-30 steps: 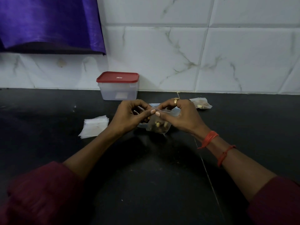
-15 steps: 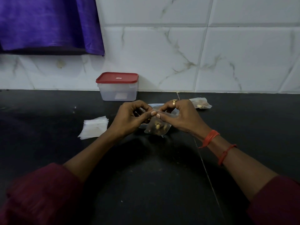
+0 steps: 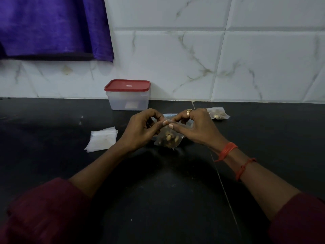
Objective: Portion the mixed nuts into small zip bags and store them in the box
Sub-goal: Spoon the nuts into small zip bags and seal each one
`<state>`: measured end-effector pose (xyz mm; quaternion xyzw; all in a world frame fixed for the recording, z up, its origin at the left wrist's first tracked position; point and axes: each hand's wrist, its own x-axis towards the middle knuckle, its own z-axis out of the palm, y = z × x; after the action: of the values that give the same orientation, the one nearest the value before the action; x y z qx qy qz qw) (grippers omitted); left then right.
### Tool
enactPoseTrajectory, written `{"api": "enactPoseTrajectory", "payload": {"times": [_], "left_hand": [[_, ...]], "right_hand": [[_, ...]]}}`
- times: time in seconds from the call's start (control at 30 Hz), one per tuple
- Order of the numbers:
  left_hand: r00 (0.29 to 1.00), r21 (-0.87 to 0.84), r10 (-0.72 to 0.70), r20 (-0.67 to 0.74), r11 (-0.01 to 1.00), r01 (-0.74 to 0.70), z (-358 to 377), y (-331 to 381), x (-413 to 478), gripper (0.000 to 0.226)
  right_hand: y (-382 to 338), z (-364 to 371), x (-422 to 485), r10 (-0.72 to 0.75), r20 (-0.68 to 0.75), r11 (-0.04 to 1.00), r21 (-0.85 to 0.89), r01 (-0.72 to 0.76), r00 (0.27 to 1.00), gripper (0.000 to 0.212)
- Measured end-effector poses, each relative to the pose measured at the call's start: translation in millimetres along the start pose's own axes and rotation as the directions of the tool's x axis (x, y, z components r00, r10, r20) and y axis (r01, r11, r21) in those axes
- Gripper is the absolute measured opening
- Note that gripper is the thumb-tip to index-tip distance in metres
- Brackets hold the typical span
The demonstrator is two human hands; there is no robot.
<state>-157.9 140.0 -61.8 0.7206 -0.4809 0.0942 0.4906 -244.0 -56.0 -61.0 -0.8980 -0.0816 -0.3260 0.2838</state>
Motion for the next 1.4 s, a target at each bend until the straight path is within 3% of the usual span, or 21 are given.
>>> {"api": "enactPoseTrajectory", "payload": {"times": [0.3,0.5,0.7,0.93,1.4], "left_hand": [[1.0,0.012,0.005,0.004,1.0,-0.005,-2,-2,0,0.014],[1.0,0.009,0.018,-0.024,1.0,-0.017,-5,-2,2,0.017],[1.0,0.017,0.0,-0.024,1.0,0.0,-4,-5,2,0.016],[0.999,0.005,-0.007,-0.053,1.0,0.007,-7,-7,3,0.015],[0.996,-0.025,-0.041,-0.081,0.999,0.039,-10,-9,3,0.017]], "right_hand": [[1,-1,2,-0.035,-0.025,0.999,-0.018,0.034,0.999,0.02],[2,-4,2,-0.018,-0.029,0.999,-0.035,0.017,0.999,0.03],[4,-3,3,-0.005,-0.007,0.998,-0.058,0.005,1.0,0.02],[6,-7,4,0.017,0.008,0.999,-0.04,-0.017,1.0,0.029],[9,-11,1,0.021,-0.07,0.999,-0.048,-0.024,0.997,0.028]]}}
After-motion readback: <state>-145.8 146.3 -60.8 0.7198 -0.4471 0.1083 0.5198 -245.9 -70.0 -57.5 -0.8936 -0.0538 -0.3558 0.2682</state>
